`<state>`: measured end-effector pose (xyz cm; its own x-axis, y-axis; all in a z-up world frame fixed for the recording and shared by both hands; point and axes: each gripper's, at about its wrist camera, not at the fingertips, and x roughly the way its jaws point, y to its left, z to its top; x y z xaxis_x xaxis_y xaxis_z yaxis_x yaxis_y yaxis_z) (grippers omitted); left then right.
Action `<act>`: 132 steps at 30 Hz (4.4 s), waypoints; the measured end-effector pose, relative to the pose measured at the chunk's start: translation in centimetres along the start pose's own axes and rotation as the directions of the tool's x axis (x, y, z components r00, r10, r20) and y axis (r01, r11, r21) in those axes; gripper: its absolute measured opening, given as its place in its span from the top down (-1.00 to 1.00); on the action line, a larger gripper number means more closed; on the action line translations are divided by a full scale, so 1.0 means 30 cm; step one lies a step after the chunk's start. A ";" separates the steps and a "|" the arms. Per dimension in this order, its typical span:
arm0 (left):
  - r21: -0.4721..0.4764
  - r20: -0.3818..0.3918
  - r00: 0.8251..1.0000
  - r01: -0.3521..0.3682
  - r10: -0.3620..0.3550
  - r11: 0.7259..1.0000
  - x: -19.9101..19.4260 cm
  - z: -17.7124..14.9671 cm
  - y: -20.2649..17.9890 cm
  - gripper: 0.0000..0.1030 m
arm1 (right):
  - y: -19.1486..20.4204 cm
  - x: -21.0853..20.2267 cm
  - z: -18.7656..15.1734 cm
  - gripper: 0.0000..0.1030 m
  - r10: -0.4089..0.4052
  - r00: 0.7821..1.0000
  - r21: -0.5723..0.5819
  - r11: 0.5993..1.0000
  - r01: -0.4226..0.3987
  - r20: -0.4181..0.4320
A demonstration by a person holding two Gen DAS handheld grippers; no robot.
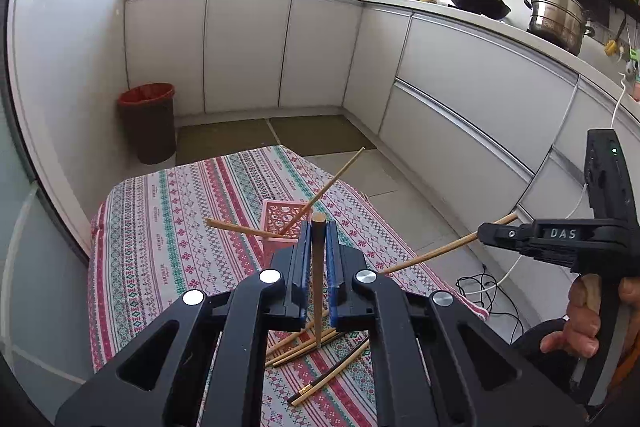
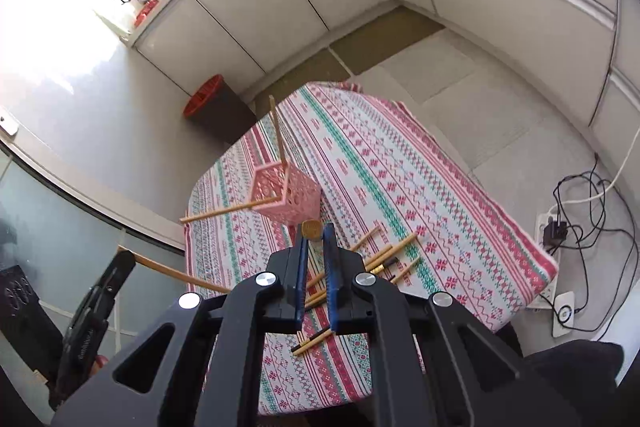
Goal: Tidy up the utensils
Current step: 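Move both held chopsticks over the pink basket and open both tools, then grasp another chopstick with the left tool while the right tool approaches the pile, then grasp a chopstick with the right tool while the left tool lifts its chopstick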
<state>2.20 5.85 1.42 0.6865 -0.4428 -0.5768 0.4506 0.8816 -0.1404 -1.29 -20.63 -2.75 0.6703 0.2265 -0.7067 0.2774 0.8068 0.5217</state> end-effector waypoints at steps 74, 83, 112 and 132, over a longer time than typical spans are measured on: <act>-0.180 0.078 0.959 -0.255 0.272 0.950 0.097 0.091 0.086 -0.85 | 0.270 0.141 0.109 -0.65 -0.154 0.961 -0.339 0.913 0.228 0.232; -0.022 -0.180 0.972 -0.158 0.151 0.987 0.244 -0.019 0.022 -0.86 | 0.027 0.089 0.006 -0.86 -0.295 0.911 -0.262 0.891 0.371 0.287; 0.289 -0.640 0.754 0.061 0.146 0.956 0.966 -0.338 -0.255 0.40 | -0.540 0.278 -0.036 -0.86 -0.213 0.944 0.224 0.936 0.271 -0.250; 0.307 -0.265 0.960 0.002 0.084 0.952 0.447 -0.192 -0.218 0.90 | -0.468 0.496 -0.098 -0.58 -0.252 0.873 0.215 0.906 0.364 -0.417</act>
<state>5.17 -4.91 -10.03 0.5456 -0.3081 -0.7793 0.6052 0.7881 0.1121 2.76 -26.99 -22.00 0.2286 0.2220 -0.9479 0.6435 0.6962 0.3182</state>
